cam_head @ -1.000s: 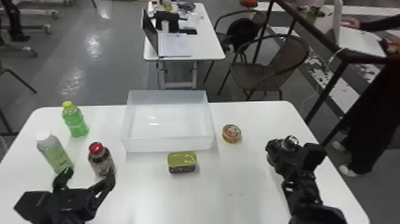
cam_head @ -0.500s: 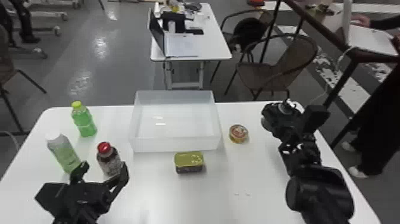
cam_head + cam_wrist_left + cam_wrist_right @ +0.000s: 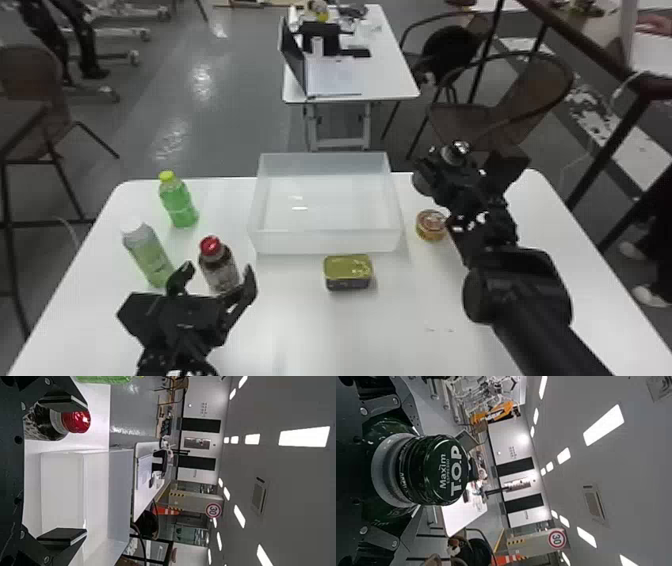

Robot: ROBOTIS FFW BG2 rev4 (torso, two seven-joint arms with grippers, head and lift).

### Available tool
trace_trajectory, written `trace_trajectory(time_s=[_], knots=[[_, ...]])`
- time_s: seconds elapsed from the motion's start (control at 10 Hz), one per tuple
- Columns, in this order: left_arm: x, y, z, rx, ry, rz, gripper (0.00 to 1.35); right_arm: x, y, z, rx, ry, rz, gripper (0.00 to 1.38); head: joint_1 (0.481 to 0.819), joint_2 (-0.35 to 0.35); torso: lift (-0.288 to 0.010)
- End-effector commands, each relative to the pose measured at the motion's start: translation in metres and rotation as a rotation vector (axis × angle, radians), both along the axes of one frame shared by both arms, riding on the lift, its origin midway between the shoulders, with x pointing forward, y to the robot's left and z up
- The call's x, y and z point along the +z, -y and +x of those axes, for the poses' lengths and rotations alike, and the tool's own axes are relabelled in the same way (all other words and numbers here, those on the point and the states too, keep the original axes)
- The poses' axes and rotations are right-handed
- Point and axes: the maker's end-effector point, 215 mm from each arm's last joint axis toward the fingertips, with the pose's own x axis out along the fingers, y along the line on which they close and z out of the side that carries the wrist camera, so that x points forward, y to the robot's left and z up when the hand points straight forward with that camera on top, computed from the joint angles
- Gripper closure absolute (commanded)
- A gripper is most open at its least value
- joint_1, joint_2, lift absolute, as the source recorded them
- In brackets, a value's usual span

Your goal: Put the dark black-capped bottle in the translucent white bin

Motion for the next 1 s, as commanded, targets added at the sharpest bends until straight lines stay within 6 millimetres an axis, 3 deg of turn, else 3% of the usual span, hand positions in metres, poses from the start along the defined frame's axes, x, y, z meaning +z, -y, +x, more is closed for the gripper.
trace_trajectory(time_s=[0.0,0.2,0.4,0.9], knots=[[0.001,0.002,0.002,-0.003,0.002,-0.001,0.19,-0.006,-0.042,-0.002,0.083,-0.018,-0.004,0.84,0.695,0.048,-0.020],[0.002,0.007,0.005,-0.013,0.006,-0.004,0.19,-0.037,-0.079,-0.013,0.181,-0.080,0.002,0.84,0.695,0.088,-0.020],[0.006,0.018,0.013,-0.037,0.017,-0.010,0.19,-0.061,-0.079,-0.021,0.182,-0.113,-0.031,0.81,0.695,0.117,-0.020],[0.005,0.020,0.014,-0.041,0.021,-0.022,0.19,-0.052,-0.061,-0.007,0.170,-0.094,-0.096,0.80,0.695,0.094,-0.020]])
